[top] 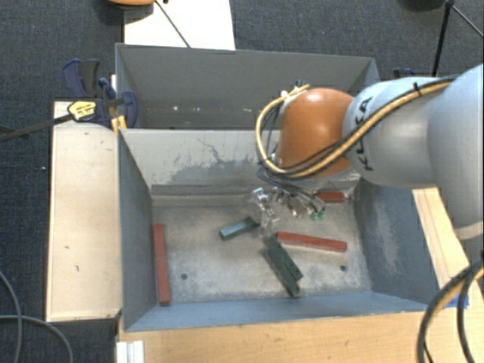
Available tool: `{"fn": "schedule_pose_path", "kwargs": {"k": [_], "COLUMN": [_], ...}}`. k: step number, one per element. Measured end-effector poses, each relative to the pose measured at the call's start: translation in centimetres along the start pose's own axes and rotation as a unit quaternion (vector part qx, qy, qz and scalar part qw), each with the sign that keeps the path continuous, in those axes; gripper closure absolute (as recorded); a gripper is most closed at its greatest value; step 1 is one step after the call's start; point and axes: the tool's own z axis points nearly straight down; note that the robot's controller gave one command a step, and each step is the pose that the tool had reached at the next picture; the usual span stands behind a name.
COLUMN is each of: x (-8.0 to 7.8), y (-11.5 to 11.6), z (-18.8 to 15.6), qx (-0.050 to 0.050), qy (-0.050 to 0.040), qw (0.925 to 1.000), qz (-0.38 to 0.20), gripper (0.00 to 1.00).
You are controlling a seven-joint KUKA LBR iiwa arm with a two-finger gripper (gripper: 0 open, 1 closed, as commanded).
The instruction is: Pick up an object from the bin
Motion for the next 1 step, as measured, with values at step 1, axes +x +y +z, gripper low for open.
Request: {"fn": "schedule_pose_path", "kwargs": {"k": [1], "x": [-0.33], "y": [2.77], "z": [-13.02], "qx": [0.000], "qy": [0.0008], "qw": [1.0000], "qz": [0.006], "gripper": [1.00]}}
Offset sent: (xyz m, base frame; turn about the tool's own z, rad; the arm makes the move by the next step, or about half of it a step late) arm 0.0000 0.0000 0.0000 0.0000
